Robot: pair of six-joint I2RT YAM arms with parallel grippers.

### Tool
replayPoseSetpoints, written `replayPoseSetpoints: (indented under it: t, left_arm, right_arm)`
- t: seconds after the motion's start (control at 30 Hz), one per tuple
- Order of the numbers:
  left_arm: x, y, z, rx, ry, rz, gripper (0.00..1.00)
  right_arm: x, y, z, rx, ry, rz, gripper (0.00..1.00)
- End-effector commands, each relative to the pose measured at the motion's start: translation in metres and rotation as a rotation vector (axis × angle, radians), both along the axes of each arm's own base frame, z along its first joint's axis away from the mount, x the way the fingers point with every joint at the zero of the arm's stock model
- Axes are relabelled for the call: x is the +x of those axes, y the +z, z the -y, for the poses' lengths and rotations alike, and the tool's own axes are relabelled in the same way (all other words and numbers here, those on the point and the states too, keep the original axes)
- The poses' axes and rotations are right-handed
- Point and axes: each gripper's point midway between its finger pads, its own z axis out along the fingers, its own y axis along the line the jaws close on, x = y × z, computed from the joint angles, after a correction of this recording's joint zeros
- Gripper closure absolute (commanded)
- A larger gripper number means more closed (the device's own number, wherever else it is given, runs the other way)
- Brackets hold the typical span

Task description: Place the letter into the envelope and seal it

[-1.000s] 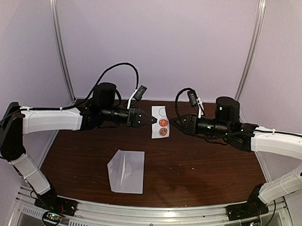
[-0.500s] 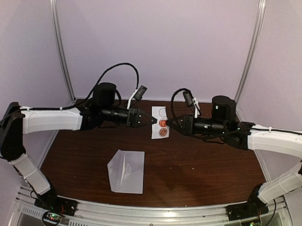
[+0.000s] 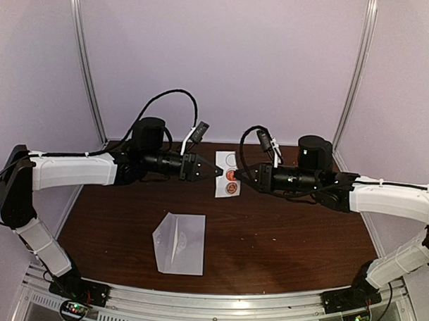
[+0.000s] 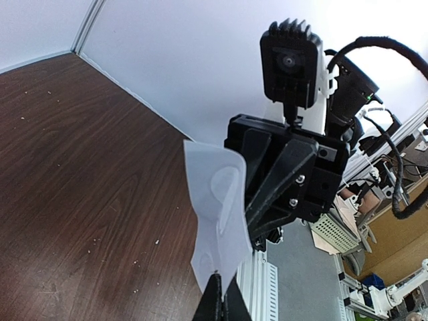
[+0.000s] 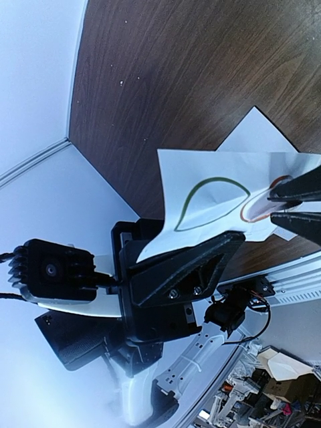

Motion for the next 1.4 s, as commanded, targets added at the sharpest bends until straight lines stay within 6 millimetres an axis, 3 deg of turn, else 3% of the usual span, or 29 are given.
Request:
replayPoseSetpoints:
  t: [0.0, 0.1, 1.03, 1.17, 1.37]
  left_arm:
    - [-0.002, 0.003, 0.002, -0.02, -0.018, 0.022, 1.0]
    - [-0.001, 0.003, 0.002, -0.018, -0.015, 0.022, 1.0]
    - [0.029, -0.022, -0.005, 0.096, 0.165, -0.011, 1.0]
    - [0.05, -0.044, -0.04, 0.144, 0.299, -0.041, 1.0]
    - [0.066, -0.088, -0.129, 0.153, 0.538, -0.178, 1.0]
  right_arm:
    - [-0.001, 0.013, -0.005, 0.019, 0.015, 0.037, 0.96]
    - [0.0, 0.013, -0.005, 0.018, 0.014, 0.038, 1.0]
    - [-0.025, 0.032, -0.022, 0.049, 0.098, 0.082, 1.0]
    - [-0.024, 0.035, -0.018, 0.051, 0.077, 0.088, 1.0]
    - [-0.027, 0.036, -0.008, 0.052, 0.053, 0.097, 1.0]
